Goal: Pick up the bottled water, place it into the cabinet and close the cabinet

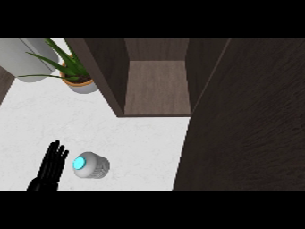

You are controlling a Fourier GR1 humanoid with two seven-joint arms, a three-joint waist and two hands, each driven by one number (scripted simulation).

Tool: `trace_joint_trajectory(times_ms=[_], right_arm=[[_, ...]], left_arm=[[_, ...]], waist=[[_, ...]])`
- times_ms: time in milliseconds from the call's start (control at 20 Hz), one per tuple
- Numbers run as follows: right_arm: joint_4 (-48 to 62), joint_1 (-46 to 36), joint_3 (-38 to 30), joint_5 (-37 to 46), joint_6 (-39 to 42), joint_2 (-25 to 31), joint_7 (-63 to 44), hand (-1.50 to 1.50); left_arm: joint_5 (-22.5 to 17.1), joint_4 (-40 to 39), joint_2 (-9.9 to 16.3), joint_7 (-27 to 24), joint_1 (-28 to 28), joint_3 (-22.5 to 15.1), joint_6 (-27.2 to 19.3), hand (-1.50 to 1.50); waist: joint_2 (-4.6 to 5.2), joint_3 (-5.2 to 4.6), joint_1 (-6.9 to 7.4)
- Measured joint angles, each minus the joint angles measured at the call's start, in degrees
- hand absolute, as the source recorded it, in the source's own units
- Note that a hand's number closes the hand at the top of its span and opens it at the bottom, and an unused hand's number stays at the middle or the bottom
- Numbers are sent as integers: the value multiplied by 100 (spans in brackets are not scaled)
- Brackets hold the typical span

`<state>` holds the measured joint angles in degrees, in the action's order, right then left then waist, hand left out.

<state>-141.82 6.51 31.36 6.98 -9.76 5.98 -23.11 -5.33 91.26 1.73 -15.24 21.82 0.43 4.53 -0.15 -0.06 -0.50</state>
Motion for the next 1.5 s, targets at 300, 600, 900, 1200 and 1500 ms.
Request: trace_joint_trajectory(times_ms=[300,600,900,1200,1500], right_arm=[[21,-82,22,27,-116,107,-18,-150],[19,-180,150,78,-265,168,-131,-150],[16,-79,299,106,-414,257,-4,-150],[32,-131,383,139,-541,351,-28,-150],[55,-281,280,131,-599,395,-124,-150]], left_arm=[[20,-1452,51,-899,-592,295,189,-150],[60,-2580,-19,-1588,-1119,476,193,-150],[7,-3542,1,-2216,-1699,731,220,-150],[-94,-4363,-67,-2730,-2271,935,161,-150],[-235,-4683,-52,-3023,-2560,920,326,150]], waist=[[4,-2,-1],[3,-2,-3],[3,0,-8],[6,-1,-11],[-2,21,14]])
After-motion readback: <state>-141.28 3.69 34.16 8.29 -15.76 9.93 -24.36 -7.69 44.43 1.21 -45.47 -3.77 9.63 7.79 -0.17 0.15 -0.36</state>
